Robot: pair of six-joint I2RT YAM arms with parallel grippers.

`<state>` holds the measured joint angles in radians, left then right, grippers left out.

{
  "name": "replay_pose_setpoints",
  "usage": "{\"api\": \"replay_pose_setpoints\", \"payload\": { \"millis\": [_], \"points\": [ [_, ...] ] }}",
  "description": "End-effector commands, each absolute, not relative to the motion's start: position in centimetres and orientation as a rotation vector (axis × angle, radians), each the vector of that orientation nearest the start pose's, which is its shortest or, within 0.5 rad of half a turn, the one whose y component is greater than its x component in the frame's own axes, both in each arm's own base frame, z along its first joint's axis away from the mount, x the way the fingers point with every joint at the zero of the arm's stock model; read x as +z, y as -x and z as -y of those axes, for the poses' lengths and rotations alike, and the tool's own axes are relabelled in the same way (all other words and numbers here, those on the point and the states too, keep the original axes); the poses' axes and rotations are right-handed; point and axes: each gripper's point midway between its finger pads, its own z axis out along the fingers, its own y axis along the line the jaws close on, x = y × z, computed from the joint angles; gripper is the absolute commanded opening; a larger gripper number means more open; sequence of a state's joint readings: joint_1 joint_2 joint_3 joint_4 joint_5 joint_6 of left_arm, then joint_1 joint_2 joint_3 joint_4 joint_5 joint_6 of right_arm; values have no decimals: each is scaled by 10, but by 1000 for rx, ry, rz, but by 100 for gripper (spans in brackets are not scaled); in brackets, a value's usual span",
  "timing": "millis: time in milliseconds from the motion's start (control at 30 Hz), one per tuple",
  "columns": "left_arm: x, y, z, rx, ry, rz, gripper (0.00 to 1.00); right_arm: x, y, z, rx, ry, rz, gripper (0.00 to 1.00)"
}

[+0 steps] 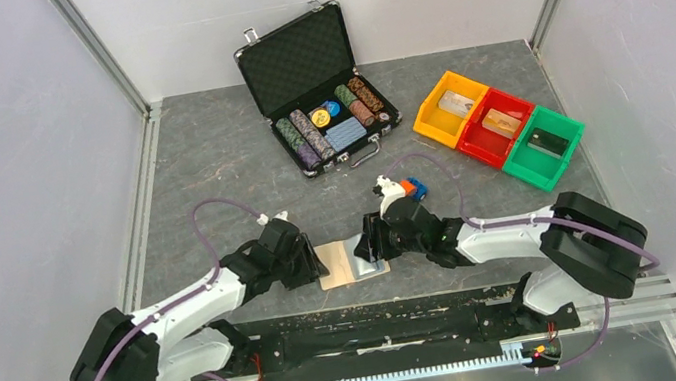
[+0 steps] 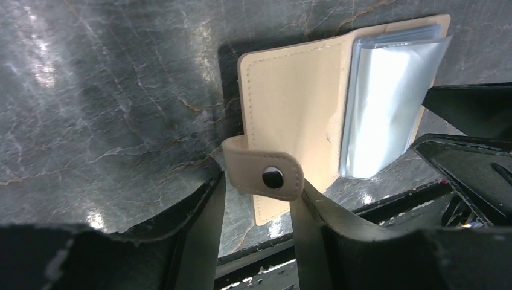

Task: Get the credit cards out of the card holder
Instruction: Open the card holder at the center of the board.

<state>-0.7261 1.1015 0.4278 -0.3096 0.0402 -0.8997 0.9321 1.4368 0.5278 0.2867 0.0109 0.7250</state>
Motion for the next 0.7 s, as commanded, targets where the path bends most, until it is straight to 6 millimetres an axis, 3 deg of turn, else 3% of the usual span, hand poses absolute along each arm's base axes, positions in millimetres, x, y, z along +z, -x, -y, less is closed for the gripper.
{"api": "replay_pose_setpoints", "payload": {
  "millis": [0, 167, 333, 667],
  "points": [
    [20, -160, 199, -670, 151, -2666, 50, 64, -206, -327, 933, 232, -2287, 52],
    [19, -160, 204, -711, 134, -2657, 48, 62, -208, -330, 932, 224, -2297, 54],
    [16, -158, 205, -729, 137, -2659, 44, 68, -199, -342, 1037, 245, -2297, 54],
    [23, -155, 216, -839, 157, -2643, 45, 101, -177, -373, 1289, 319, -2184, 52]
  ]
}}
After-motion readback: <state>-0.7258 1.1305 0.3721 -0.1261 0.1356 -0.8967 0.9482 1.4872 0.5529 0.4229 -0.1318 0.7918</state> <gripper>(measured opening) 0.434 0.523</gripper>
